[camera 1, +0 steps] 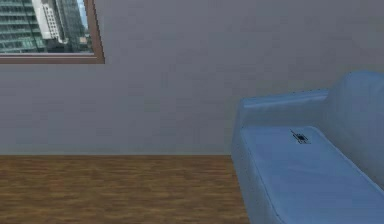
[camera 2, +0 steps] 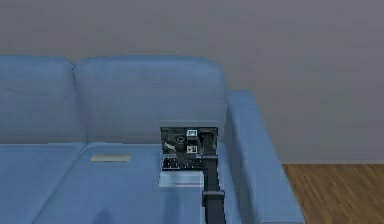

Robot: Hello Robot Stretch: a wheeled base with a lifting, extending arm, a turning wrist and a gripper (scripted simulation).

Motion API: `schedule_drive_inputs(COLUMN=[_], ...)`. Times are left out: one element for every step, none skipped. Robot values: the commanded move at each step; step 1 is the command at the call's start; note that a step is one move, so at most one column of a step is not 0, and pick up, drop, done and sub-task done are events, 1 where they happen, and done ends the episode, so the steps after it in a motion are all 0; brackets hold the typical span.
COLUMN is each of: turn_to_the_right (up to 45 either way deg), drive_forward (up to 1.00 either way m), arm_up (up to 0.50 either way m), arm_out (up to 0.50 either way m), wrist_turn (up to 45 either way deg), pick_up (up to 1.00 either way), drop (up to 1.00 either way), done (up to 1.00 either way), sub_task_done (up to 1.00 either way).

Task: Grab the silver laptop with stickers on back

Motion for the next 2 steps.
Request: schedule_drive_inputs(turn_to_the_right=[0.0, 0.0], drive_forward=[0.00, 0.00], arm_up=[-0.30, 0.00], arm_out=[0.00, 0.00], wrist_turn=[0.0, 0.0], pick_up=[0.00, 1.00], drop=[0.00, 0.00], done=[0.00, 0.00], sub_task_done=[0.00, 0.00])
